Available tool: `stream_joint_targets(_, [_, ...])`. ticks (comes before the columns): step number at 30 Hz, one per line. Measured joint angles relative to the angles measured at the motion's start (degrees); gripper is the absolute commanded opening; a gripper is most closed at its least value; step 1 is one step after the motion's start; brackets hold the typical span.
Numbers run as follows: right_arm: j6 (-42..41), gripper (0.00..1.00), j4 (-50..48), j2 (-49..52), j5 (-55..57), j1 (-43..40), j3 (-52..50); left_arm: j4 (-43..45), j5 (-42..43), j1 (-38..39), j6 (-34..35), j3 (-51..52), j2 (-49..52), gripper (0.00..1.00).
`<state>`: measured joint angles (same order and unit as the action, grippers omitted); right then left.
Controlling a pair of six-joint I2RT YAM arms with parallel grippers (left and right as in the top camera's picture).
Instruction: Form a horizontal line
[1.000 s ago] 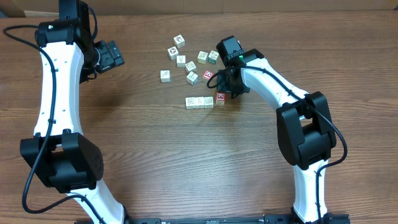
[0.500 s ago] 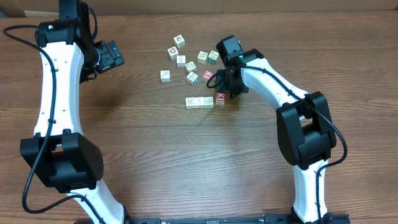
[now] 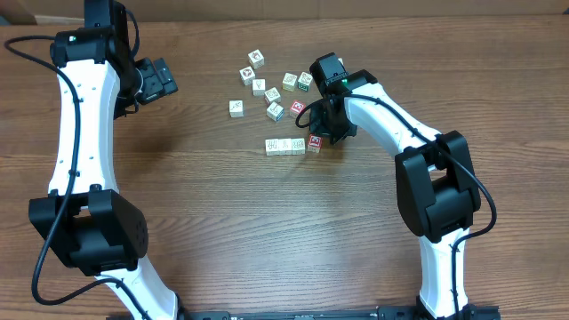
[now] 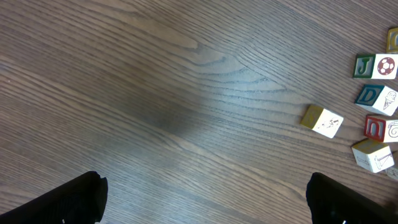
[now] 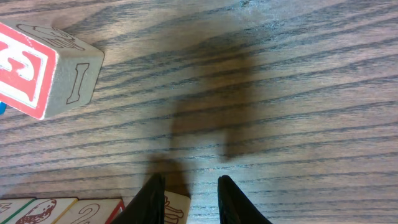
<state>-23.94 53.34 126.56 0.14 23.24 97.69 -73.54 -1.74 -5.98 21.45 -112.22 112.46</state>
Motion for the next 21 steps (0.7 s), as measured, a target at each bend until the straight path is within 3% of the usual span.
stream_joint_targets(21, [1.22,0.25,-0.74,0.0,-4.35,0.0,0.0,0.0,0.0,0.0,0.0,0.0,0.0,0.99])
